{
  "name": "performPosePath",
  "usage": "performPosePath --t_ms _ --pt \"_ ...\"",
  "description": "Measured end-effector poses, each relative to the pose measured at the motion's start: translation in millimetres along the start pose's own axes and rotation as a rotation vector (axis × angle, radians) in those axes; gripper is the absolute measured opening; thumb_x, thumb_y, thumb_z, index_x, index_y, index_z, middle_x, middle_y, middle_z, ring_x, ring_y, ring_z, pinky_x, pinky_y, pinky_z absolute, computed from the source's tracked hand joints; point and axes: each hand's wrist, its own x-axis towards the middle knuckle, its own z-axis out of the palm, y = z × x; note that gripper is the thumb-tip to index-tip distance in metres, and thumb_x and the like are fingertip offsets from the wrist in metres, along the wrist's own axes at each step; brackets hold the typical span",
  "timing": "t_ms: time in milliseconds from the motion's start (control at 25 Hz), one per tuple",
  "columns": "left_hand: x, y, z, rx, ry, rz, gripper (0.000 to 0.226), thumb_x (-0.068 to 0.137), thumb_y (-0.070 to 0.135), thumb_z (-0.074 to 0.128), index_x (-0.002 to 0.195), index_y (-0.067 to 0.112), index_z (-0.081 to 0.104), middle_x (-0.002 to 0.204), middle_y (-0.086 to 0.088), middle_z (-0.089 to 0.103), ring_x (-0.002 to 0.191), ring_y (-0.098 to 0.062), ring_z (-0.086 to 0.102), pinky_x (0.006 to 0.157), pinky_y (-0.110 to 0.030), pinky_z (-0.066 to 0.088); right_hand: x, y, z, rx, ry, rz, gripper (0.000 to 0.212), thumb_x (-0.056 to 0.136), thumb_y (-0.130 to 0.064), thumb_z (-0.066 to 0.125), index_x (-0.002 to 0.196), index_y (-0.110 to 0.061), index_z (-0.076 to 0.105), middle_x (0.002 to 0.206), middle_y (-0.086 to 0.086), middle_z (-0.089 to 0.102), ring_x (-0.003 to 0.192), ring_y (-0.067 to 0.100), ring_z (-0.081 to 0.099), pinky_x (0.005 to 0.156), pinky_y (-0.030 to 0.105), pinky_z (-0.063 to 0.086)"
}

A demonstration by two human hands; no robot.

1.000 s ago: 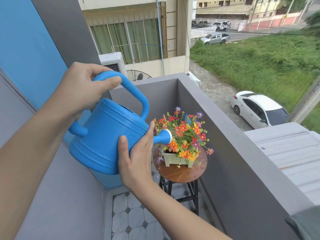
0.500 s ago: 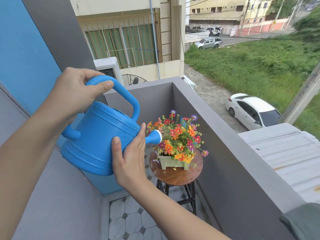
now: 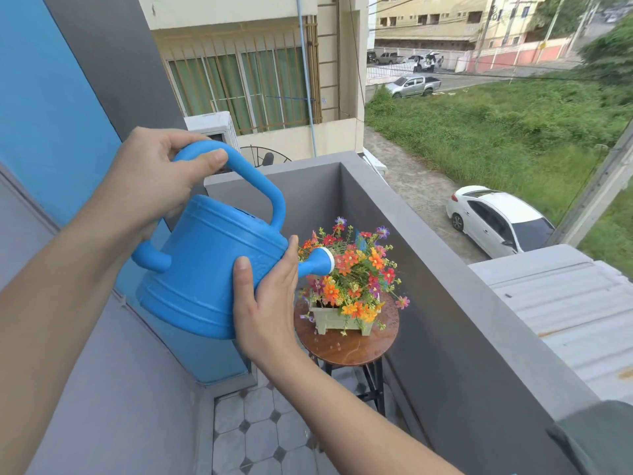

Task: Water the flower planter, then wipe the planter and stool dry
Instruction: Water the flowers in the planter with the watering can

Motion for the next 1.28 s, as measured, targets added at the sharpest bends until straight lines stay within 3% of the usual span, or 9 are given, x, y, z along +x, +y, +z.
performPosePath --t_ms 200,360,520,640,800,880,960,1160,1280 --pt "4 -6 -7 0.012 0.116 0.017 0.016 0.079 0.041 0.066 0.091 0.031 0.069 0.047 0.008 0.042 0.035 -0.009 0.027 0.045 -0.023 0.026 18 -4 -3 -0.058 -0.071 -0.017 0.095 0.082 -0.066 0.025 0.151 -0.010 -0.009 0.162 0.004 -0.001 0.148 0.013 -0.003 0.119 0.029 -0.001" --pt "3 -3 -9 0.054 0.056 -0.014 0.009 0.083 0.036 0.067 0.088 0.030 0.070 0.036 0.012 0.033 0.033 -0.010 0.023 0.046 -0.021 0.024 10 -1 4 -0.034 -0.109 0.001 0.101 0.075 -0.072 0.019 0.151 -0.012 -0.012 0.162 0.002 -0.005 0.147 0.010 -0.007 0.119 0.028 -0.002" --pt "1 3 -2 0.030 -0.025 -0.065 0.005 0.086 0.028 0.066 0.088 0.026 0.070 0.039 0.011 0.030 0.035 -0.010 0.021 0.037 -0.016 0.021 -2 6 5 0.043 -0.066 0.006 0.100 0.077 -0.071 0.023 0.150 -0.015 -0.015 0.161 -0.003 -0.009 0.140 -0.004 -0.011 0.115 0.020 -0.004" --pt "0 8 7 -0.005 -0.055 -0.053 0.005 0.086 0.029 0.067 0.085 0.027 0.071 0.051 0.000 0.029 0.039 -0.013 0.021 0.036 -0.016 0.020 -3 10 -3 0.072 -0.009 -0.010 0.098 0.078 -0.070 0.025 0.151 -0.016 -0.012 0.161 -0.004 -0.007 0.143 0.000 -0.008 0.118 0.024 -0.001" --pt "3 10 15 -0.049 0.032 -0.034 0.006 0.087 0.029 0.065 0.087 0.028 0.071 0.045 0.008 0.034 0.038 -0.012 0.023 0.037 -0.016 0.021 16 6 -18 0.017 0.017 -0.035 0.098 0.077 -0.070 0.024 0.152 -0.014 -0.007 0.161 -0.001 -0.002 0.145 0.005 -0.005 0.116 0.022 -0.002" --pt "3 9 16 -0.064 0.102 -0.033 0.007 0.087 0.028 0.065 0.092 0.026 0.070 0.049 0.004 0.035 0.035 -0.010 0.024 0.036 -0.015 0.021 27 5 -24 -0.030 -0.009 -0.040 0.099 0.076 -0.070 0.022 0.152 -0.012 -0.006 0.162 0.001 -0.001 0.147 0.008 -0.004 0.117 0.024 -0.002" --pt "3 8 15 -0.054 0.139 -0.039 0.004 0.087 0.029 0.065 0.085 0.029 0.069 0.051 0.001 0.036 0.033 -0.009 0.023 0.036 -0.015 0.020 31 5 -25 -0.063 -0.066 -0.034 0.100 0.076 -0.072 0.019 0.152 -0.013 -0.007 0.162 0.002 0.000 0.147 0.010 -0.005 0.117 0.027 -0.002" --pt "-10 -6 18 0.000 0.130 -0.085 0.004 0.085 0.033 0.066 0.083 0.032 0.069 0.039 0.011 0.032 0.034 -0.011 0.022 0.039 -0.018 0.022 19 18 -26 -0.054 -0.201 0.010 0.094 0.084 -0.067 0.026 0.152 -0.013 -0.010 0.162 0.002 -0.002 0.148 0.012 -0.005 0.118 0.028 -0.002" --pt "-19 -12 24 -0.042 0.137 -0.102 0.006 0.086 0.031 0.066 0.089 0.028 0.070 0.046 0.007 0.033 0.034 -0.010 0.022 0.036 -0.016 0.021 11 25 -32 -0.043 -0.204 0.019 0.098 0.079 -0.071 0.024 0.151 -0.015 -0.011 0.162 0.000 -0.002 0.147 0.011 -0.005 0.121 0.032 0.001"
